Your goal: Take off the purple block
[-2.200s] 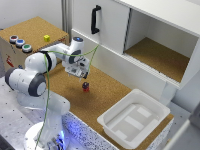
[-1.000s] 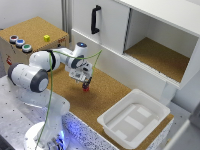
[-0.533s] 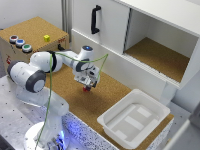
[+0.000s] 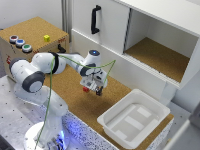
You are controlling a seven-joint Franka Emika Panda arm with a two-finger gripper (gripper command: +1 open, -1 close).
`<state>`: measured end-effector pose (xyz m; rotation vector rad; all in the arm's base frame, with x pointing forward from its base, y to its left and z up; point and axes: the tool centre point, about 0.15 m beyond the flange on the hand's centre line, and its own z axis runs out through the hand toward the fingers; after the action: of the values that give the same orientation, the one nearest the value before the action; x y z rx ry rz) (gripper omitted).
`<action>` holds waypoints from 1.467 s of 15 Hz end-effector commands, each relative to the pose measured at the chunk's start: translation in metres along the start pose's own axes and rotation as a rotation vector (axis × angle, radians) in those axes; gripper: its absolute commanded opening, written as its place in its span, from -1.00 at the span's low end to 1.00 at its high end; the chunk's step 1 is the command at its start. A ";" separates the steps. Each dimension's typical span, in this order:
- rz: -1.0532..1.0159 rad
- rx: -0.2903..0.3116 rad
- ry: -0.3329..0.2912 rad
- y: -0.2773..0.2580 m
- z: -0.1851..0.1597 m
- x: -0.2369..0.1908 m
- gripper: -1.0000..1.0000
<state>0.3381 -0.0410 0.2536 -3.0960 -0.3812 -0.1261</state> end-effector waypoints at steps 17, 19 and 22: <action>-0.167 0.127 -0.089 -0.061 0.056 0.030 -1.00; -0.154 0.128 -0.082 -0.061 0.057 0.030 -1.00; -0.149 0.121 -0.080 -0.061 0.055 0.027 -1.00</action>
<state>0.3399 0.0214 0.2108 -2.9782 -0.6142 -0.0099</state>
